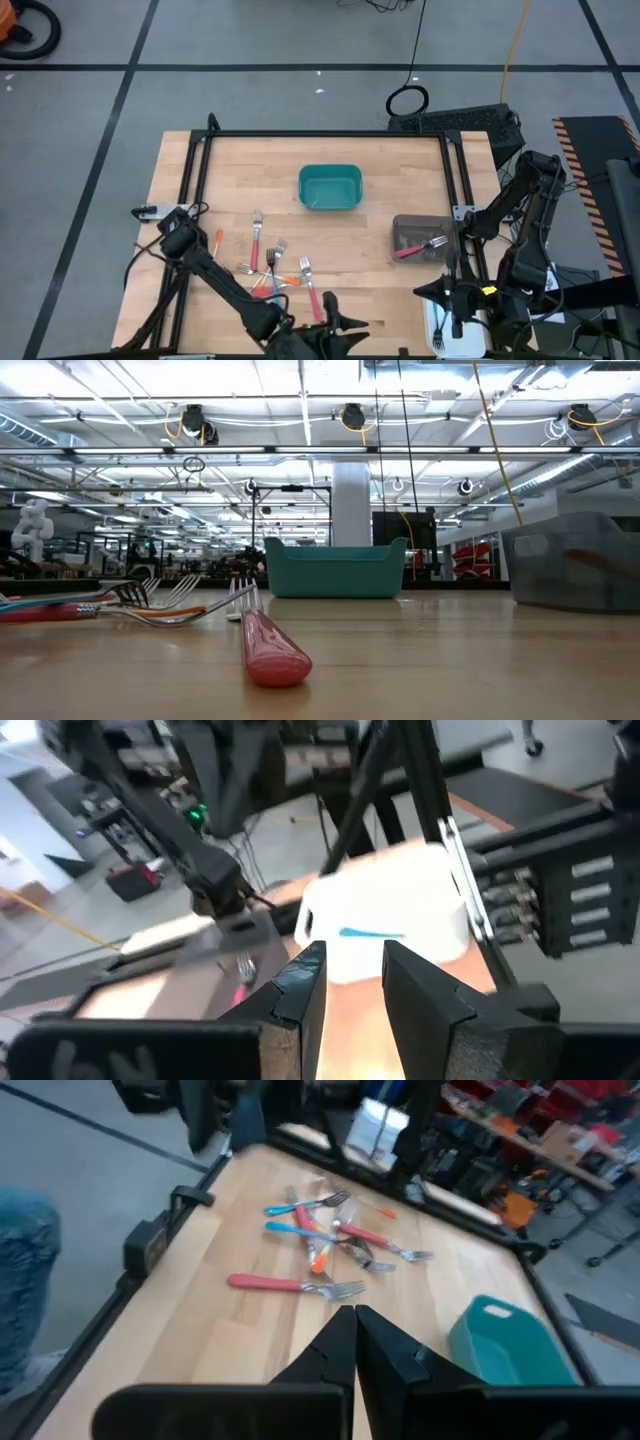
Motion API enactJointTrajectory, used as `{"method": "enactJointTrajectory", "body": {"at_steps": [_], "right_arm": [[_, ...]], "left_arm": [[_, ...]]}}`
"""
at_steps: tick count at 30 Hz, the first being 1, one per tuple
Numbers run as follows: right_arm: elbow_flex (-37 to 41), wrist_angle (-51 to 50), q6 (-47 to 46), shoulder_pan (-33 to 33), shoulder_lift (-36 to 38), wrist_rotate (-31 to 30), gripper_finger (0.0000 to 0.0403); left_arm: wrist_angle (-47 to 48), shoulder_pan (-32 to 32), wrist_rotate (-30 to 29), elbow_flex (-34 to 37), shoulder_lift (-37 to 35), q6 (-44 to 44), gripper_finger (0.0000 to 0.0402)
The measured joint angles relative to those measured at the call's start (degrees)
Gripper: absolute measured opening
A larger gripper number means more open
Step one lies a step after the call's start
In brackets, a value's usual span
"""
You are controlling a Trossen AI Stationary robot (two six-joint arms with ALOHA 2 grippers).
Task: Sort silverware by color (type)
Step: Put the pink fork into the black bin
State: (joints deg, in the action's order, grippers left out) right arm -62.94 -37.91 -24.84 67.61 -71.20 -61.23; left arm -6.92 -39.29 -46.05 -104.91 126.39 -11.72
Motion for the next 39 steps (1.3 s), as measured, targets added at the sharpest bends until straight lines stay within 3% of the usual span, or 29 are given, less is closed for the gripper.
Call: {"method": "enactJointTrajectory", "body": {"at_steps": [5, 11, 16, 21, 26, 30, 33, 39], "right_arm": [[0.0, -0.03, -0.63, 0.0, 0.0, 0.02, 0.0004], [0.0, -0.33, -1.05, 0.0, 0.0, 0.06, 0.0004], [0.0, -0.31, -1.37, 0.0, 0.0, 0.04, 0.0004], [0.0, -0.31, -2.52, -0.02, -0.09, -0.02, 0.0004], [0.0, -0.51, -3.91, -0.02, -0.27, 0.09, 0.0004], [0.0, -0.53, -4.49, -0.02, -1.64, 0.07, 0.0004], [0.0, -0.53, -4.33, -0.16, -3.04, 0.07, 0.0004], [0.0, -0.51, -3.38, -1.45, -4.0, 0.07, 0.0004]], "left_arm": [[-5.6, 1.38, 1.47, 10.52, -2.78, 3.72, 0.0101], [-30.99, 0.49, 1.0, 36.04, -15.49, 3.55, 0.0101], [-38.01, -1.53, -0.18, 50.45, -25.91, 5.91, 0.0101], [-37.49, -4.33, -2.58, 55.2, -29.94, 6.99, 0.0101], [-32.74, -6.36, -8.71, 55.3, -30.03, 6.2, 0.0101], [-30.04, -6.51, -9.06, 55.42, -30.03, 6.42, 0.0101], [-33.76, -5.32, -5.43, 58.26, -30.03, 6.55, 0.0101], [-55.14, 0.44, 4.5, 70.28, -30.01, 9.19, 0.0072]]}}
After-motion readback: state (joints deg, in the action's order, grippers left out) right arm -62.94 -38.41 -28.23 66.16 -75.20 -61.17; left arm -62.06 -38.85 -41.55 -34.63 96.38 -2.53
